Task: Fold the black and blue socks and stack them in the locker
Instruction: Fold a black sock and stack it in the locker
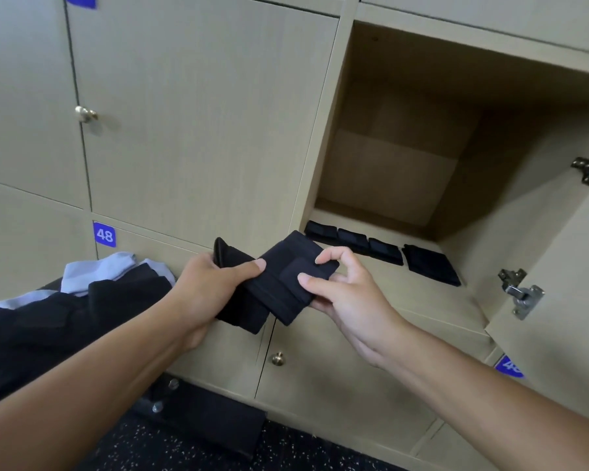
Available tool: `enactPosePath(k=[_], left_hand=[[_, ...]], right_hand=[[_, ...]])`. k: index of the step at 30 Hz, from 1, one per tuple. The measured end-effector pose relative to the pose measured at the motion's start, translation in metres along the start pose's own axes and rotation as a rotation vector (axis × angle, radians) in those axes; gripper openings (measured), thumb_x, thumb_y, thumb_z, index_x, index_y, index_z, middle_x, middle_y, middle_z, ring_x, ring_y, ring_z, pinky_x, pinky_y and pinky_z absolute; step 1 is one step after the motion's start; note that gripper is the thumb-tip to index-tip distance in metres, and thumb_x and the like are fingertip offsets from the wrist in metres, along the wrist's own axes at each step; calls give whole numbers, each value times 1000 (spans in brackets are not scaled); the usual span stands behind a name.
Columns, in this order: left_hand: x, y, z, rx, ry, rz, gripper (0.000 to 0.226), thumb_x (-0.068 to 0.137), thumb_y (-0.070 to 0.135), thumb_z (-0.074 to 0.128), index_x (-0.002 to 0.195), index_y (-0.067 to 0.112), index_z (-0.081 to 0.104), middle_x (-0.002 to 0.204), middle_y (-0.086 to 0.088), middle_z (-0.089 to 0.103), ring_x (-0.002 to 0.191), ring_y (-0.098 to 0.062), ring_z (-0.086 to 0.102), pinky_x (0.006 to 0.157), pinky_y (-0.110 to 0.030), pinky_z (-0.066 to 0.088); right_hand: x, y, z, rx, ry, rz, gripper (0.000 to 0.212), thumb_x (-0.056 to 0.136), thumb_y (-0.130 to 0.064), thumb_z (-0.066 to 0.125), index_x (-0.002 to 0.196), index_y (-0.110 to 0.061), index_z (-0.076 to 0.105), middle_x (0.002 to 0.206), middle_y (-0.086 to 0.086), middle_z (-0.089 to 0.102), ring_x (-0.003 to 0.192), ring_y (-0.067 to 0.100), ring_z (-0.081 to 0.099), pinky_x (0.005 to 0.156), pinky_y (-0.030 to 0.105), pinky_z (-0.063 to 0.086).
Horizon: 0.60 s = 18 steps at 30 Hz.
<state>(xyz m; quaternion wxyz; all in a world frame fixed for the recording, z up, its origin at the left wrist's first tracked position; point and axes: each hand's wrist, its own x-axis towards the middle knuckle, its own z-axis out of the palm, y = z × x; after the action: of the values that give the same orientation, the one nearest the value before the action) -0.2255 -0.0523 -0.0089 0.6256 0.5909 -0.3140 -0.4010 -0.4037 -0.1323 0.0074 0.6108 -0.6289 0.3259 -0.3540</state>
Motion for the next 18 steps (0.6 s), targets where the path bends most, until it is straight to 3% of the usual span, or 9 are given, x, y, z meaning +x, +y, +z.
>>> enactPosePath(k=[4,7,12,18], left_hand=[[-3,1,3,84,49,23,26,89,29,78,98,5,70,89,-12,78,76,-21,73,62,-30,56],[-1,2,4,144,64,47,27,91,28,76,98,3,68,82,-9,75,67,-16,69,54,-24,52],[14,-6,8,205,62,35,23,92,31,74,95,10,67,81,-4,72,67,-14,69,54,-22,51],[34,-18,16,287,60,43,26,90,35,74,91,10,67,76,-3,72,67,-15,69,58,-26,52]], right_hand=[[3,2,-4,-64,127,-60,13,92,-5,69,99,-13,63,83,11,67,84,26,64,85,41,55],[13,1,-18,-58,220,-82,13,93,-13,71,97,-24,77,93,10,67,94,24,64,95,42,54],[43,0,-56,-52,344,-106,16,97,-16,66,103,-23,79,110,-9,75,114,8,64,102,31,49],[94,1,-100,115,289,-11,35,92,5,62,120,-14,72,119,6,72,112,19,68,85,28,56]])
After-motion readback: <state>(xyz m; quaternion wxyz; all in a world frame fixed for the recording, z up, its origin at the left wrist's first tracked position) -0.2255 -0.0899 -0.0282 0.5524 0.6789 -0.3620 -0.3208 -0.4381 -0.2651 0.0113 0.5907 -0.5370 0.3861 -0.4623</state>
